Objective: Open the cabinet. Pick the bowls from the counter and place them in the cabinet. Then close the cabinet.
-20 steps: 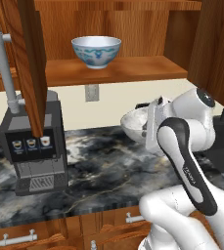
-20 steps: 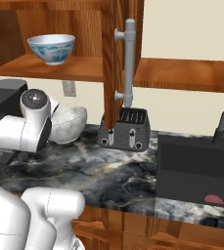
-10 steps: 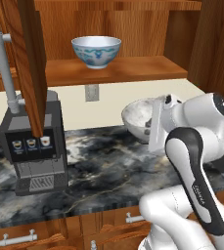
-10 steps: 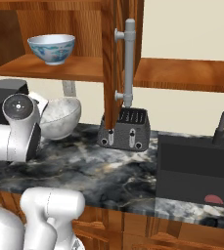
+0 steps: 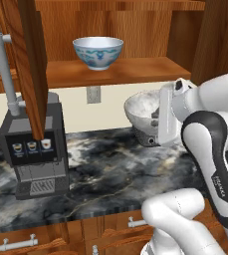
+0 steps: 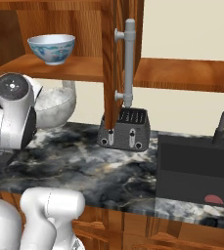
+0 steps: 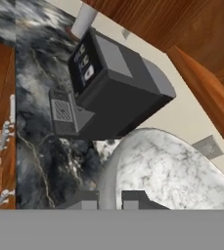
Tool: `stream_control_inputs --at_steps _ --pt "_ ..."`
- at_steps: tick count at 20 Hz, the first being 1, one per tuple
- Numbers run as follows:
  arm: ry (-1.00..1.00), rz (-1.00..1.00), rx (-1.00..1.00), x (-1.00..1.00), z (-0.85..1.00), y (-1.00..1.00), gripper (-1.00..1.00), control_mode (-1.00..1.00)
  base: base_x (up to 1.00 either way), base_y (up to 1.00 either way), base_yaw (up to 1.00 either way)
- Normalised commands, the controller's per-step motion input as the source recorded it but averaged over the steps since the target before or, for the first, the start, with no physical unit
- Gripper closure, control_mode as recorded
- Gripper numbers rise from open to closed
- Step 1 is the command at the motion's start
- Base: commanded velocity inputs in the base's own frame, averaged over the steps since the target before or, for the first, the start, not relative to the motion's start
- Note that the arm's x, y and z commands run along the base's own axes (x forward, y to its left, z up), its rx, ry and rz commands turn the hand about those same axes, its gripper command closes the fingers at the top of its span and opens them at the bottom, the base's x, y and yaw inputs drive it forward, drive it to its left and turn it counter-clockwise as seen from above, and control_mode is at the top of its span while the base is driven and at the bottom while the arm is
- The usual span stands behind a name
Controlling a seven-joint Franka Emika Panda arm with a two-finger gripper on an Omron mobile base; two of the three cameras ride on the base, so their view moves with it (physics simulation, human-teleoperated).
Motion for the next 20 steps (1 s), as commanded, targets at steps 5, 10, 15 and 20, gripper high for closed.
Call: stream_control_inputs --at_steps 5,10,15,20 --pt "-0.04 0.00 0.00 -0.27 0.27 0.00 1.00 -1.00 0.00 0.00 0.00" --pt "-0.04 0.00 0.00 -0.18 0.30 0.00 1.00 -1.00 0.00 0.00 0.00" --pt "-0.02 0.00 -0.01 -0.06 0.25 -0.01 1.00 -1.00 0.00 0.00 0.00" --pt "-0.06 0.00 0.02 0.00 0.02 -0.06 1.00 -1.00 0.00 0.00 0.00"
